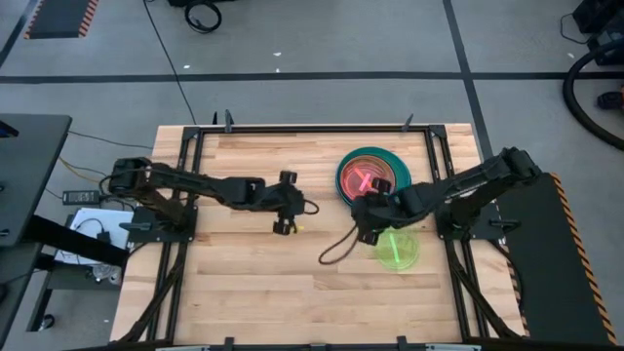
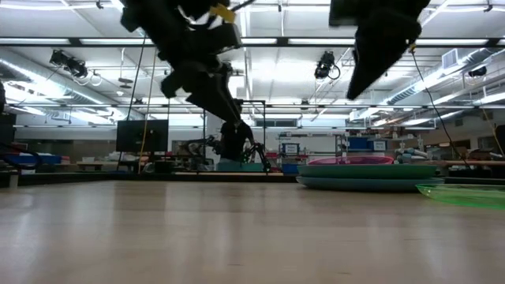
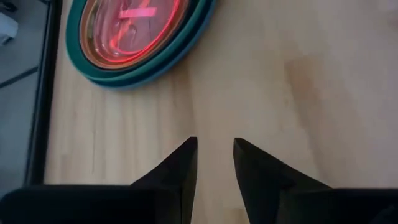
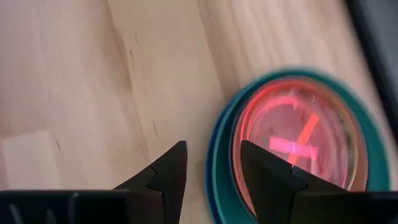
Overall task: Stack plastic plates
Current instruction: Stack the pink plate on the orange plate
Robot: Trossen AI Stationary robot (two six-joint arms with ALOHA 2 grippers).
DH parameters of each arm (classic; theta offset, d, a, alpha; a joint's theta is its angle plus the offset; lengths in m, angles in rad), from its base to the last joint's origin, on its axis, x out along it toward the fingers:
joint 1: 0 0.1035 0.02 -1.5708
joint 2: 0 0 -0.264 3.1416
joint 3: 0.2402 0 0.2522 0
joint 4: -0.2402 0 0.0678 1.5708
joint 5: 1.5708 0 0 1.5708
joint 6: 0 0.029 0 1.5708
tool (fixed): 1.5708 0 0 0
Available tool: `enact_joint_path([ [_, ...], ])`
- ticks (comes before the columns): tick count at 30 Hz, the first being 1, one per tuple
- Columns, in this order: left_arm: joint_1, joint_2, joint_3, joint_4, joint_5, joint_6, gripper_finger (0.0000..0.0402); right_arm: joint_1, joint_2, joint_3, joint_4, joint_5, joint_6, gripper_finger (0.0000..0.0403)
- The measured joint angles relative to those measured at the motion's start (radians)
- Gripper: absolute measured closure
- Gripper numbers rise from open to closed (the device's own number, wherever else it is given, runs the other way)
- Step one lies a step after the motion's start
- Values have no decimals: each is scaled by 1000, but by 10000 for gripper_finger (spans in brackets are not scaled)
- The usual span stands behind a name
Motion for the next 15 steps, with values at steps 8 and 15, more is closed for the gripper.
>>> enact_joint_path([
  [8,-90,-97,-136,80,24,-106,290,-175,106,-18,-4,-118,-33,256],
  [15,-164,-169,-193,102,29,-164,290,-265,195,-18,17,-148,-217,261],
])
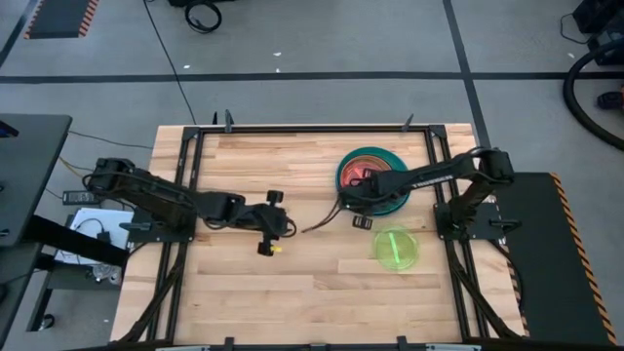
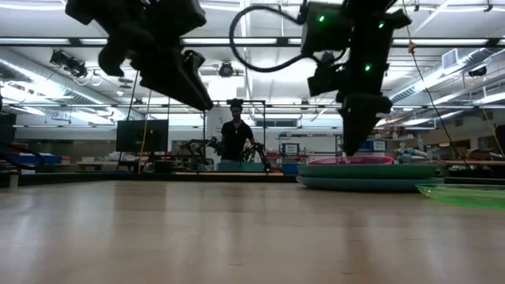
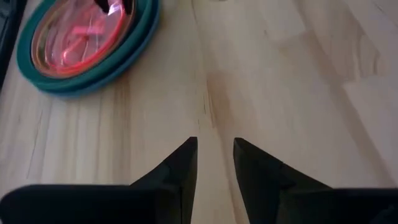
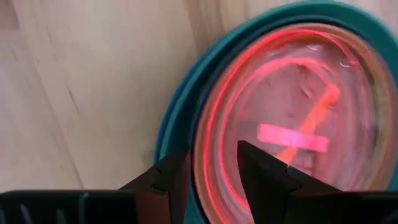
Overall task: Stack plastic plates
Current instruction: Stack the pink plate on the orange plate, then stack the light green plate on the pink plate
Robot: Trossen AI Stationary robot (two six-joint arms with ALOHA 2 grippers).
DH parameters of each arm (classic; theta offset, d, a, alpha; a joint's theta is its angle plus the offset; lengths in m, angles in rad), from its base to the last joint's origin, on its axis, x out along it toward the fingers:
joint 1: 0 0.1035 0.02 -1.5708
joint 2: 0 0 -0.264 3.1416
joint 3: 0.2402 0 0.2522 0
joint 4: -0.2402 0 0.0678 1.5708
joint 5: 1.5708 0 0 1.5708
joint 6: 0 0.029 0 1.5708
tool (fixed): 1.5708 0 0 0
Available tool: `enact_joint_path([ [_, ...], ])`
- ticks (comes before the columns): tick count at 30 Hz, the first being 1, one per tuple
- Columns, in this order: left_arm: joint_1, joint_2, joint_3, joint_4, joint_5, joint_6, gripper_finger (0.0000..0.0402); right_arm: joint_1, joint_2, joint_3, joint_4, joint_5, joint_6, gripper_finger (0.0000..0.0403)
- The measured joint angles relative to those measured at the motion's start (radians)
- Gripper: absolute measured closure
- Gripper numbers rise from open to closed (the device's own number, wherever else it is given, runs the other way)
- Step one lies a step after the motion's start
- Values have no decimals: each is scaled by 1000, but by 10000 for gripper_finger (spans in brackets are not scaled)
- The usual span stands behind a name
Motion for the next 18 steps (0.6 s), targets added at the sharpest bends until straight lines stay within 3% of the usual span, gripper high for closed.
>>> enact_joint_path([
  [8,-22,-44,-12,-78,-1,-94,290,-94,31,0,-1,-18,-90,261],
  [12,-20,-44,-11,-94,-4,-150,290,-135,31,1,10,-102,-111,261],
  [18,-57,-44,-11,-90,-3,-171,290,-126,27,84,-146,-265,-100,261],
])
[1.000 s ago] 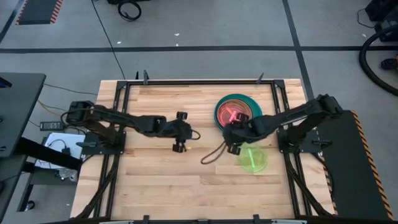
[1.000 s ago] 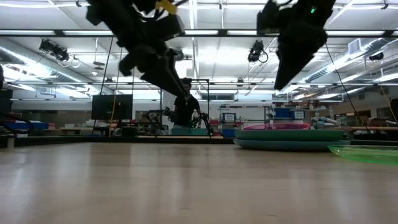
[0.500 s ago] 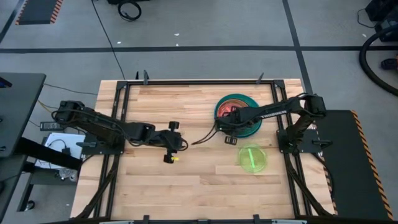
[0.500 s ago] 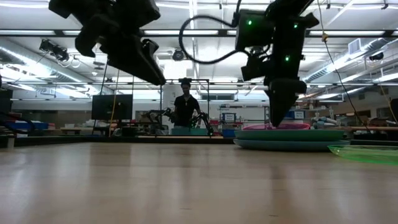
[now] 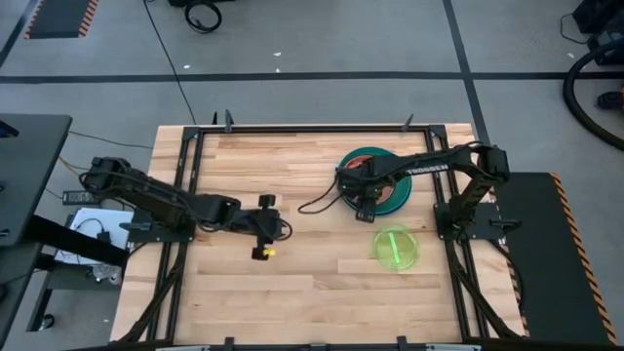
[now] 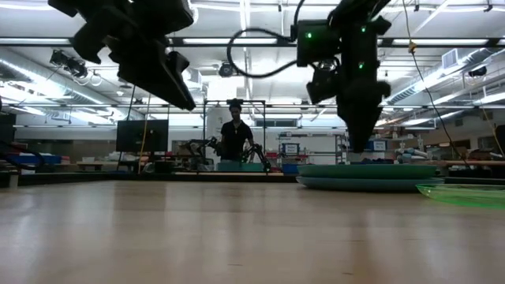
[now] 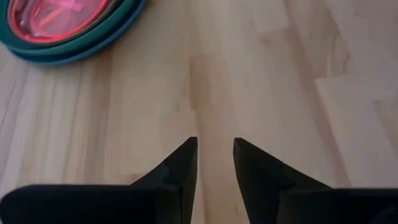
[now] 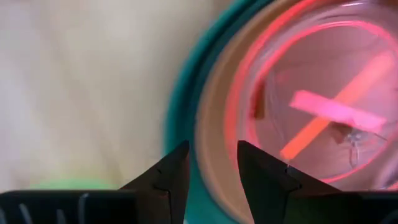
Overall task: Stack plastic plates
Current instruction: Stack the light green plate on the pink plate
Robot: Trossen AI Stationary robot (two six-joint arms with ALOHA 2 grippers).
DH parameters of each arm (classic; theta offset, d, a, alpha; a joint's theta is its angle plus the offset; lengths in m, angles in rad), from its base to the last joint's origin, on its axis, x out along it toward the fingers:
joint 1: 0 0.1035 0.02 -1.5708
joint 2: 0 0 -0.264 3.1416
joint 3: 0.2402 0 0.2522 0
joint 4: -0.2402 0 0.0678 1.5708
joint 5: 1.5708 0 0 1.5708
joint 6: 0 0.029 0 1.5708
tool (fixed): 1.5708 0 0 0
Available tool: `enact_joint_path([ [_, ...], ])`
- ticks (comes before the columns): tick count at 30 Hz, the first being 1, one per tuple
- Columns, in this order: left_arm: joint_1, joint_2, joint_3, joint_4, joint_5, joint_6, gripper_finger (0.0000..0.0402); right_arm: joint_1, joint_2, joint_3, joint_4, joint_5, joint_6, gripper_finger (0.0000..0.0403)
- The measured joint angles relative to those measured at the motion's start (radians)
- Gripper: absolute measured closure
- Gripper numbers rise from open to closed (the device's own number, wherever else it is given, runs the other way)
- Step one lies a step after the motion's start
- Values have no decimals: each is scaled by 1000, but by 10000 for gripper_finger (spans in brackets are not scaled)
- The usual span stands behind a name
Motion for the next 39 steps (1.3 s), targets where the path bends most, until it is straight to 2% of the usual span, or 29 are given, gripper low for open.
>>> enact_joint_path([
  [8,-20,0,0,39,1,31,290,163,-1,-8,-34,-125,-174,264],
  [11,-19,1,0,65,1,58,290,219,3,-26,-28,-137,-224,267],
  [13,-15,1,0,87,1,73,290,243,5,-38,-35,-131,-172,270],
  [18,-4,1,0,100,0,77,290,288,5,-45,-40,-123,95,282],
  [30,62,2,0,101,0,91,290,612,5,-45,-35,70,465,290],
  [35,96,2,0,106,-18,91,290,736,5,-45,-46,125,533,290],
  [39,118,2,0,118,-48,94,290,817,5,-47,-91,111,521,290],
])
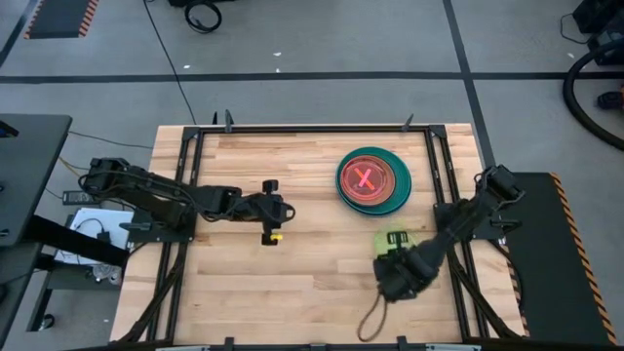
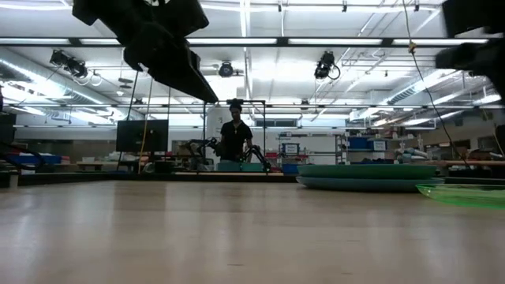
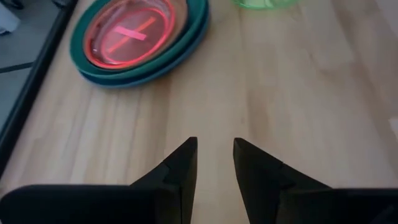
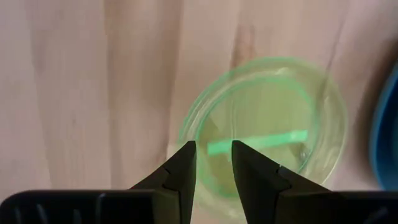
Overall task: Stack plastic plates
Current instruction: Stack the light green plate on the pink plate
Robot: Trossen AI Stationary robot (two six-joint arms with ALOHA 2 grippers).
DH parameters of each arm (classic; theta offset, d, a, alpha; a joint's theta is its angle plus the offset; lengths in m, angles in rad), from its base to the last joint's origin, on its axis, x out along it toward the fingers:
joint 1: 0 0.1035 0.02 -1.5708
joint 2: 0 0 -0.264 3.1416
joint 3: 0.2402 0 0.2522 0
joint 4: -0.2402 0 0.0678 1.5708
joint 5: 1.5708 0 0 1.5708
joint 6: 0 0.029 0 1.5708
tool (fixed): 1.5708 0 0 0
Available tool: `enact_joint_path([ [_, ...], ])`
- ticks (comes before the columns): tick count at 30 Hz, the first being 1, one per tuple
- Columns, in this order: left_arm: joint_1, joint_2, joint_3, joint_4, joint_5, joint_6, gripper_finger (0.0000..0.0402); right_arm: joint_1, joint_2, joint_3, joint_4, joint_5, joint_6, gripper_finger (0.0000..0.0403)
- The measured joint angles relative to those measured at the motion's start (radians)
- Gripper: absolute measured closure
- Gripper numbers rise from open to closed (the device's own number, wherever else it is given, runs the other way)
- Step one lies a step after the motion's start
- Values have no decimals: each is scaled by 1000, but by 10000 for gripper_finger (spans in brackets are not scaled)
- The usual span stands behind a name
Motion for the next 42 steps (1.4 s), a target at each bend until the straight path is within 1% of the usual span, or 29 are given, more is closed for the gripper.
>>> enact_joint_path([
  [6,39,0,0,60,-5,0,290,91,0,-48,8,-34,33,290],
  [11,68,0,0,66,-5,59,290,154,0,-86,10,-68,137,290],
  [16,92,0,0,93,-5,94,290,234,0,-114,33,0,192,290],
  [19,96,0,0,109,-5,94,290,262,0,-154,73,11,203,290],
  [22,96,0,0,109,-5,94,290,272,0,-198,99,17,209,290],
  [28,96,0,0,100,-4,94,290,272,0,-238,127,112,200,291],
  [33,94,0,0,76,-4,93,290,272,0,-289,194,96,181,291],
  [36,87,-2,0,52,-4,88,290,273,-3,-300,202,95,181,291],
  [42,60,-48,21,28,-4,88,290,267,-2,-300,207,124,141,306],
])
